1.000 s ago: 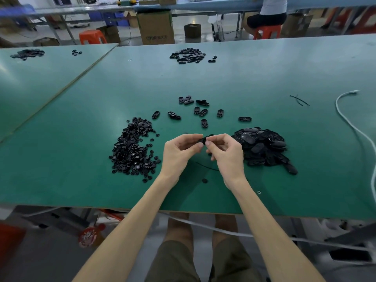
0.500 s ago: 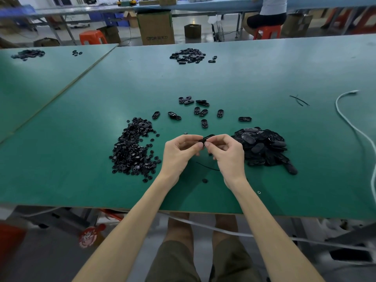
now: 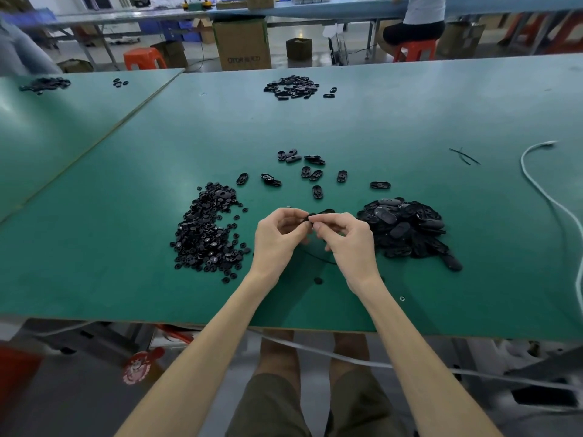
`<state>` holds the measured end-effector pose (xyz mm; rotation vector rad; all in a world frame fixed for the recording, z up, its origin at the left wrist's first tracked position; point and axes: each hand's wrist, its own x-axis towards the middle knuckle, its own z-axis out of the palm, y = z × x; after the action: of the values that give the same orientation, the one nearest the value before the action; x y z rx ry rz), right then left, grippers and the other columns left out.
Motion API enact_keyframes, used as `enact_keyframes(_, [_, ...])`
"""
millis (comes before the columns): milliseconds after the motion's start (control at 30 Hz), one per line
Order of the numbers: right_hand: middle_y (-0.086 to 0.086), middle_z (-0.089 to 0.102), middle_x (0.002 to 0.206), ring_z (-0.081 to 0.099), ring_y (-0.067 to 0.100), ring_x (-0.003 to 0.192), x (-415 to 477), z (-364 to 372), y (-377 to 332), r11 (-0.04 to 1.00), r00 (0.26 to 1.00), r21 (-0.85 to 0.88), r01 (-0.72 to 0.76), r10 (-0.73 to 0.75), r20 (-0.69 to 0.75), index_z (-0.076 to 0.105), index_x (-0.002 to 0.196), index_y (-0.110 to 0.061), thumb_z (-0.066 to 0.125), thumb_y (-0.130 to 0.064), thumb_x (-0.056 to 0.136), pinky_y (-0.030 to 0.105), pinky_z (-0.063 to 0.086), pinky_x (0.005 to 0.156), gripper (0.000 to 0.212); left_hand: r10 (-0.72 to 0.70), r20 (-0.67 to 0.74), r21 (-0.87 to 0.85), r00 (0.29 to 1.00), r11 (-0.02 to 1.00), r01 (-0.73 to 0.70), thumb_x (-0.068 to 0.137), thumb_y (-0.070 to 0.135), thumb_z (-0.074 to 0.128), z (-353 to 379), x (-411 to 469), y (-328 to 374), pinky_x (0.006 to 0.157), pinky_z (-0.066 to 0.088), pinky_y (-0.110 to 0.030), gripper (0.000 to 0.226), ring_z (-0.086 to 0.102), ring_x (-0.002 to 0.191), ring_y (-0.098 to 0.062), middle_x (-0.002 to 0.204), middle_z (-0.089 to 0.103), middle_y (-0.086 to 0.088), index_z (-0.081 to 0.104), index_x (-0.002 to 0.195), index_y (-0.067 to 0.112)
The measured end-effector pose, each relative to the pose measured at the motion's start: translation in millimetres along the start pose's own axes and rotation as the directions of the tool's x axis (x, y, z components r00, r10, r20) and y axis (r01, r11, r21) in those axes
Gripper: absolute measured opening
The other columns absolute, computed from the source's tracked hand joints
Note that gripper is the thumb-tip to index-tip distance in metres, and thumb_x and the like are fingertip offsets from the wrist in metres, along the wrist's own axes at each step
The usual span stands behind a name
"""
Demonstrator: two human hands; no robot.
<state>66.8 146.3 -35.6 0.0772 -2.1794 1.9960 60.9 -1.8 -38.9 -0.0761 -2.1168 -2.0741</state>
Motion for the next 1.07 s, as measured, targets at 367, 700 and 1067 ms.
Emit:
enact_keyframes(367, [0.004, 0.073, 0.101, 0.069, 0.012, 0.088, 1.8, -1.3, 2.8, 0.999, 0.999, 0.03, -0.013, 0.015, -0.045, 0.076, 0.104, -0.019, 0.068, -0.01, 0.099, 0.022, 0.053, 0.062, 0.013, -0.02, 0.061, 0.006, 0.998, 1.0, 0.02, 0.09, 0.002, 0.075, 1.6, -2.1, 4.8, 0.071, 0.057, -0.024, 0.014, 0.073, 0.085, -0.017, 0.091, 0.077, -0.006, 0.074, 0.097, 0.013])
enact_keyframes(700, [0.002, 0.076, 0.084, 0.068, 0.014, 0.073, 1.4, 0.3, 2.1, 0.999, 1.0, 0.037, -0.024, 0.024, -0.013, 0.075, 0.092, -0.019, 0.071, -0.009, 0.097, 0.029, 0.052, 0.061, 0.012, -0.017, 0.052, 0.09, 0.998, 0.996, 0.013, 0.09, -0.002, 0.07, 2.4, -2.4, 8.0, 0.077, 0.06, -0.029, 0.014, 0.07, 0.082, -0.016, 0.092, 0.076, -0.011, 0.07, 0.096, 0.01])
enact_keyframes(1067, [-0.002, 0.075, 0.08, 0.064, 0.007, 0.066, 2.8, -0.9, 4.2, 0.998, 0.999, 0.058, -0.039, 0.041, -0.03, 0.074, 0.093, -0.018, 0.073, -0.009, 0.096, 0.023, 0.05, 0.061, 0.01, -0.032, 0.054, 0.077, 0.998, 0.997, 0.028, 0.089, -0.003, 0.075, 1.7, -2.2, 9.5, 0.079, 0.061, -0.031, 0.012, 0.076, 0.084, -0.024, 0.091, 0.078, -0.01, 0.074, 0.097, 0.006])
